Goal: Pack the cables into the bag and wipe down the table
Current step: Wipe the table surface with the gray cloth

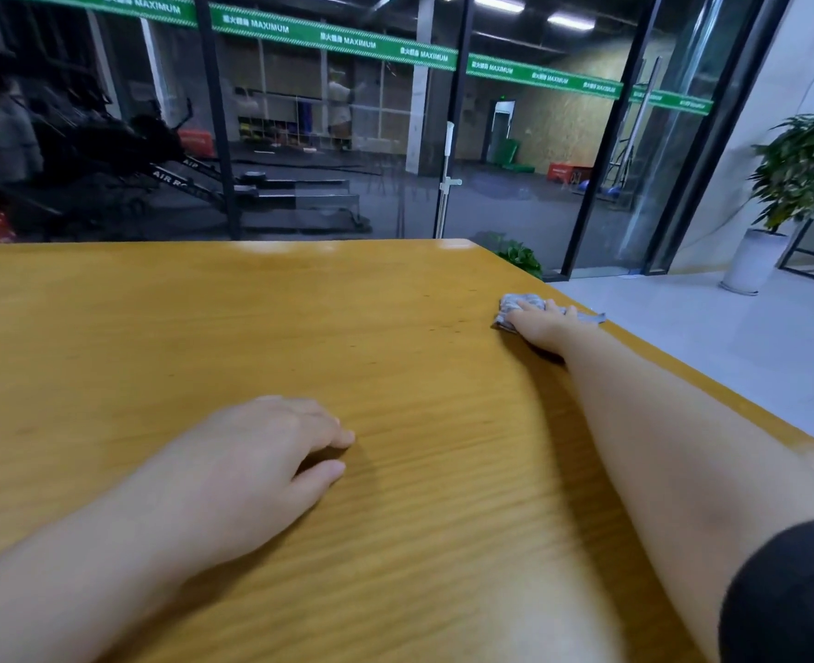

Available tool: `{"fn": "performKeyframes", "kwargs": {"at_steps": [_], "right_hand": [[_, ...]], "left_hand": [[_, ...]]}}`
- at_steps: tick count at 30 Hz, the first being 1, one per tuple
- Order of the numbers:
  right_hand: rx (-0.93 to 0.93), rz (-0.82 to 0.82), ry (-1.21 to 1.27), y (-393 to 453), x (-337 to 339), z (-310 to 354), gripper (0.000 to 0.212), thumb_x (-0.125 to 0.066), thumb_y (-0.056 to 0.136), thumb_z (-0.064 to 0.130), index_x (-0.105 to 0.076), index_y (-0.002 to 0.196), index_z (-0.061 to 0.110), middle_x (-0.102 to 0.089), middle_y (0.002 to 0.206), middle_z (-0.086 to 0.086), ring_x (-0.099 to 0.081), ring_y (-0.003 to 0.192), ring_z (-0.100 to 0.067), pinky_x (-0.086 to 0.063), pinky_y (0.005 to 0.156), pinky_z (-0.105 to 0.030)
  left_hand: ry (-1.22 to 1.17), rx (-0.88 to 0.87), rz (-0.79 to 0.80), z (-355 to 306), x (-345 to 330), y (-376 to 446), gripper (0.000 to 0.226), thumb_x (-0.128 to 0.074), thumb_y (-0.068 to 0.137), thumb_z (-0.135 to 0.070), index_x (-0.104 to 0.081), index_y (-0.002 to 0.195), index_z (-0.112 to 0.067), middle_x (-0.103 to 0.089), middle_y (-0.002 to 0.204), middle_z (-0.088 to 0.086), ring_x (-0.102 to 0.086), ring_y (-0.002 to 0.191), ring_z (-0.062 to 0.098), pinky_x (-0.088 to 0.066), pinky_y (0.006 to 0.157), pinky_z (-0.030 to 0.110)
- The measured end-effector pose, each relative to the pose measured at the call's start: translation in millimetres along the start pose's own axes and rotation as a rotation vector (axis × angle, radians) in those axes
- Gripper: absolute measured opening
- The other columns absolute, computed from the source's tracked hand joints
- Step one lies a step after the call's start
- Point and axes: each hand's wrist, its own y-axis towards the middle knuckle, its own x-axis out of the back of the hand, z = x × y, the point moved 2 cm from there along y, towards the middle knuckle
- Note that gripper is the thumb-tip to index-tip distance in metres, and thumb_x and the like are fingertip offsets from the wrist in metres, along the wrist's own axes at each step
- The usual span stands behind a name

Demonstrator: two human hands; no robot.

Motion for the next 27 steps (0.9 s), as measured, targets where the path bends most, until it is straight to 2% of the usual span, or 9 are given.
{"fn": "performKeyframes", "kwargs": {"at_steps": [4,7,11,13,15,18,22,27], "right_hand": [[0.078,0.024,-0.009,15,-2,24,0.055,-0.017,0.095,0.054,-0.008,0.147,0.044,0.000,0.160,0.003,0.003,0.145,-0.028,0.001,0.113,-0.057],[0.128,0.011,-0.060,14,-7,49,0.054,-0.017,0.094,0.053,-0.008,0.147,0.045,-0.001,0.159,0.004,0.001,0.146,-0.028,-0.001,0.113,-0.058],[0.239,0.015,-0.076,-3,-16,95,0.054,-0.016,0.095,0.050,-0.007,0.148,0.044,-0.001,0.159,0.004,0.002,0.146,-0.027,-0.002,0.113,-0.056],[0.316,0.035,-0.077,-17,-22,118,0.054,-0.015,0.095,0.049,-0.007,0.148,0.043,0.000,0.159,0.004,0.003,0.146,-0.027,0.000,0.114,-0.056],[0.394,0.053,-0.081,-33,-30,137,0.053,-0.015,0.095,0.047,-0.007,0.148,0.042,0.000,0.159,0.004,0.004,0.146,-0.026,0.002,0.114,-0.054],[0.484,0.073,-0.092,-54,-38,155,0.053,-0.016,0.096,0.049,-0.008,0.148,0.041,0.001,0.159,0.005,0.006,0.146,-0.025,0.004,0.114,-0.054],[0.565,0.095,-0.115,-82,-44,162,0.054,-0.018,0.095,0.053,-0.008,0.148,0.044,0.003,0.159,0.005,0.007,0.146,-0.026,0.005,0.113,-0.054],[0.643,0.114,-0.119,-123,-50,166,0.055,-0.020,0.093,0.058,-0.007,0.146,0.048,0.004,0.159,0.007,0.009,0.145,-0.024,0.005,0.113,-0.053]], "left_hand": [[-0.021,0.003,-0.011,0,2,0,0.037,-0.036,0.091,-0.047,-0.053,0.123,-0.040,-0.050,0.126,-0.026,-0.043,0.117,-0.005,-0.034,0.098,0.018],[-0.028,-0.003,-0.030,-1,9,-1,0.033,-0.037,0.092,-0.044,-0.055,0.120,-0.041,-0.051,0.123,-0.030,-0.042,0.116,-0.007,-0.031,0.094,0.012],[-0.038,-0.003,-0.007,-4,14,-1,0.032,-0.038,0.094,-0.040,-0.054,0.121,-0.040,-0.050,0.125,-0.030,-0.042,0.117,-0.006,-0.030,0.098,0.014],[-0.026,-0.002,-0.008,-5,15,-2,0.032,-0.037,0.095,-0.039,-0.053,0.123,-0.040,-0.049,0.127,-0.030,-0.041,0.119,-0.006,-0.027,0.097,0.010],[-0.036,0.016,-0.006,-3,15,-4,0.036,-0.036,0.096,-0.035,-0.047,0.130,-0.039,-0.042,0.136,-0.028,-0.035,0.126,-0.008,-0.018,0.094,0.004],[-0.129,0.137,-0.010,7,18,-8,0.046,-0.036,0.098,-0.022,-0.031,0.143,-0.028,-0.024,0.151,-0.017,-0.023,0.134,-0.005,-0.007,0.094,-0.001],[-0.130,0.289,-0.113,30,28,-16,0.045,-0.036,0.097,-0.016,-0.033,0.142,-0.017,-0.029,0.150,-0.006,-0.024,0.136,0.005,-0.007,0.097,0.003],[-0.101,0.359,-0.174,42,27,-20,0.044,-0.036,0.094,-0.008,-0.041,0.138,-0.013,-0.038,0.145,-0.001,-0.034,0.132,0.012,-0.019,0.106,0.017]]}}
